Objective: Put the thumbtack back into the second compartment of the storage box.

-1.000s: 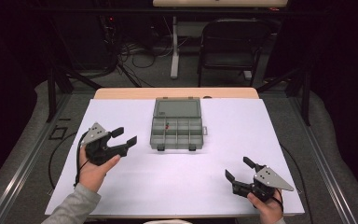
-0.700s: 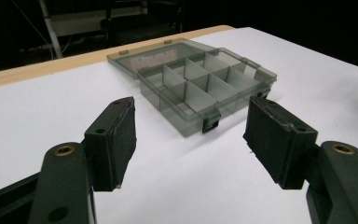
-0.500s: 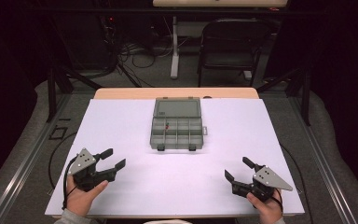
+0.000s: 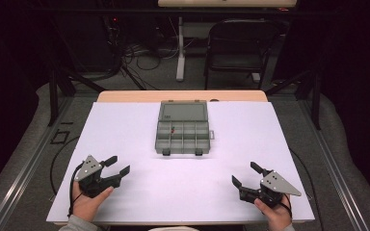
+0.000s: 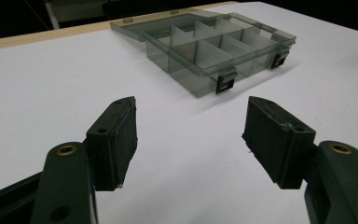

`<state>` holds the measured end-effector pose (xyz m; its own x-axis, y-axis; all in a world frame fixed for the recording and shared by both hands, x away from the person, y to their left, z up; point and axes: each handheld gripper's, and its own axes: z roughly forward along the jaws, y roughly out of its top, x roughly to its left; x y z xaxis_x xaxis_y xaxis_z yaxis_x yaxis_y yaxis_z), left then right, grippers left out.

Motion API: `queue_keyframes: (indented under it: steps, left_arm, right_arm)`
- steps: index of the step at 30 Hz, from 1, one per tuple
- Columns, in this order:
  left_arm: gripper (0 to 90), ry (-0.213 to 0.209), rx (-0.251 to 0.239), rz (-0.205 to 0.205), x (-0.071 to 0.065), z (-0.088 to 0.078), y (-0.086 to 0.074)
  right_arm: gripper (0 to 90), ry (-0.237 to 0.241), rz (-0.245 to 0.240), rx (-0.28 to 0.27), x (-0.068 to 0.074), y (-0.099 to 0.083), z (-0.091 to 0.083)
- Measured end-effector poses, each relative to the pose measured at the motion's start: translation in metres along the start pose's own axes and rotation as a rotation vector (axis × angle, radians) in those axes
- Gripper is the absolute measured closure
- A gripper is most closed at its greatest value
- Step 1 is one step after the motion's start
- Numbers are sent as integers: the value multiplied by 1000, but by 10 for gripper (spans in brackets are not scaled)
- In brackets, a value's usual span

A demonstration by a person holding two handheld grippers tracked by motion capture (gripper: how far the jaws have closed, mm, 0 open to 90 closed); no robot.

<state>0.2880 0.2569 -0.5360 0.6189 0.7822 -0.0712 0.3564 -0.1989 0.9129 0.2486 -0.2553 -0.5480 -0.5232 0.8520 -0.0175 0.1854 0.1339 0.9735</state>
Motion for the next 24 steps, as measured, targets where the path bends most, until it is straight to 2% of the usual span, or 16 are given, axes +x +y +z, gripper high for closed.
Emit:
queue_keyframes:
  steps: [10,13,21,24]
  left_arm:
    - [330,7,1,-56,5,1,-3]
    - [328,3,4,-84,7,1,-4]
    - [325,-2,0,-121,11,1,-4]
    - [327,-9,-6,-135,13,0,-4]
  right_arm:
    - [161,-14,-23,28,0,-1,2]
    - [156,-20,-29,39,0,-2,3]
    - [148,-27,-17,48,-2,-3,3]
    - [145,-32,1,54,-4,-3,3]
